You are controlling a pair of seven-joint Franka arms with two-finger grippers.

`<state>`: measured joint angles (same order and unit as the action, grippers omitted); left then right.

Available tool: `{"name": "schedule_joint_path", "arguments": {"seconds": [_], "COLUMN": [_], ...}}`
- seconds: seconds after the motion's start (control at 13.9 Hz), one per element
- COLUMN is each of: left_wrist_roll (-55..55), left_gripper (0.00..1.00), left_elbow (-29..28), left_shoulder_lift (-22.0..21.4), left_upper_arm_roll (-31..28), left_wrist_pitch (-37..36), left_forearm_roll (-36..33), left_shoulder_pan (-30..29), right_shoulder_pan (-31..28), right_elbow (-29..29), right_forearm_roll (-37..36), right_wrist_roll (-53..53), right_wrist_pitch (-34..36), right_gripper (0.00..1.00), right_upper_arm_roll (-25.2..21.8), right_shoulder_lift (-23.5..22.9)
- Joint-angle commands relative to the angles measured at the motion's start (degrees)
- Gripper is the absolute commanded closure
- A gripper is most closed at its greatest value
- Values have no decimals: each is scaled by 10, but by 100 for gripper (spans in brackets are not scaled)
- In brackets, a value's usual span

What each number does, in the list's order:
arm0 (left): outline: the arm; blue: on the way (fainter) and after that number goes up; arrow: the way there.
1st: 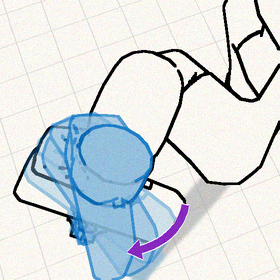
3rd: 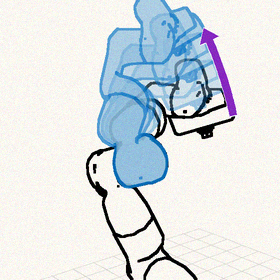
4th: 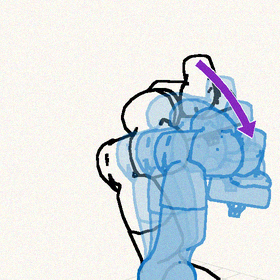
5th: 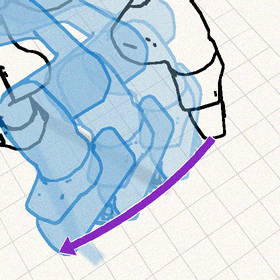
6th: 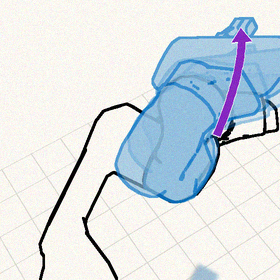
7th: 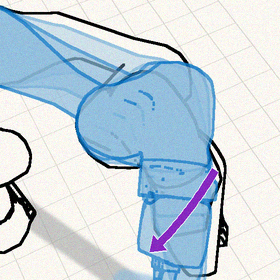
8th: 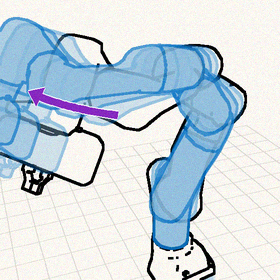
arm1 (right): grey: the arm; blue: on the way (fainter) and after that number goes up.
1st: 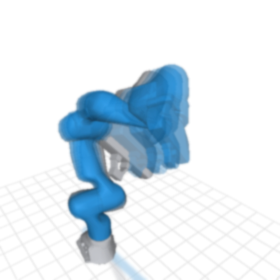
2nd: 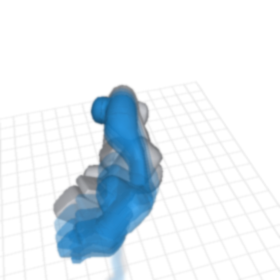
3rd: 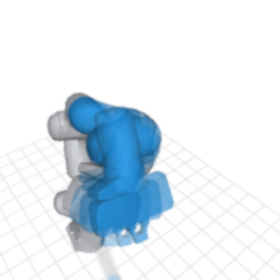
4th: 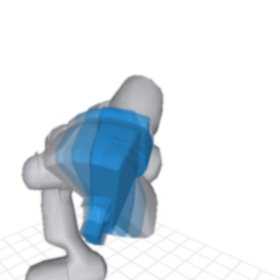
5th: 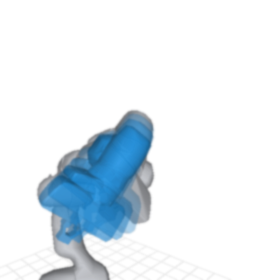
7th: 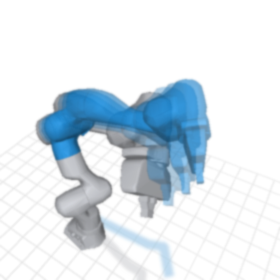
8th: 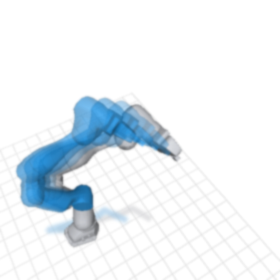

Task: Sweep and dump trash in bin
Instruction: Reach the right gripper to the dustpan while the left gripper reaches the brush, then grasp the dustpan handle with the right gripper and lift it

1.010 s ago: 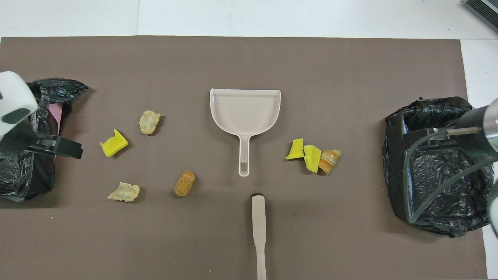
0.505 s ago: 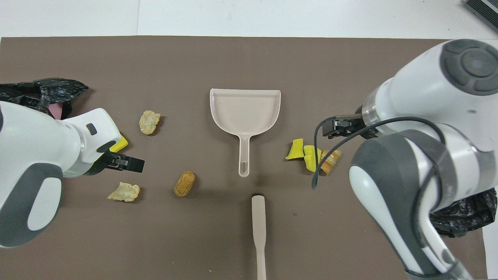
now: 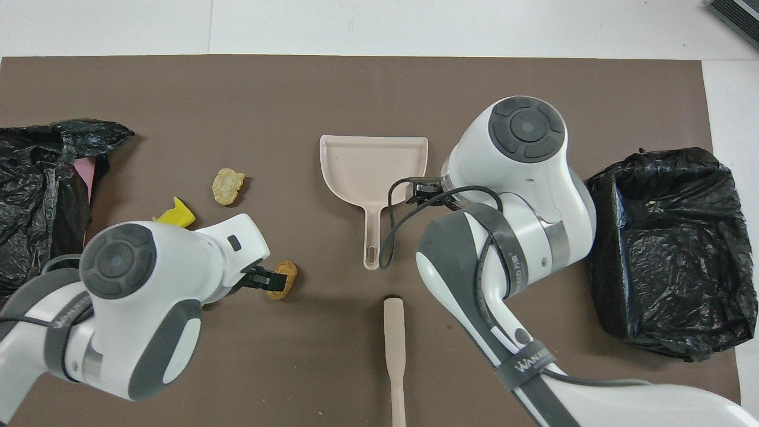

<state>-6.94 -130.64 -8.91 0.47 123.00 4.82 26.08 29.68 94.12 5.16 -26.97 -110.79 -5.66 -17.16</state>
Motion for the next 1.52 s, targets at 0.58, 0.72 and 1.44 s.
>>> {"name": "schedule_joint_path", "arguments": {"seconds": [0.58,0.72,1.44], "left_wrist_roll": [-244,-286,-360], "left_gripper": [0,0,0], "left_elbow": [-121,-115,-77], "left_shoulder_lift": [10,11,57], "left_upper_arm_roll": [-11,-10,1], "left_wrist_pitch": [196,195,162], "left_forearm_roll": [4,3,-5], "left_shoulder_pan": [262,298,376], "right_shoulder_pan": [56,61,64], "right_elbow": [-24,-24,-8], "right_forearm_roll": [52,55,74], "right_wrist_roll": [-27,-2,53], "right_wrist_pitch": [-74,-79,-73], "right_gripper": [0,0,97], "right_upper_arm_roll": [2,7,21], "right_shoulder_lift": [-96,-98,-96]}}
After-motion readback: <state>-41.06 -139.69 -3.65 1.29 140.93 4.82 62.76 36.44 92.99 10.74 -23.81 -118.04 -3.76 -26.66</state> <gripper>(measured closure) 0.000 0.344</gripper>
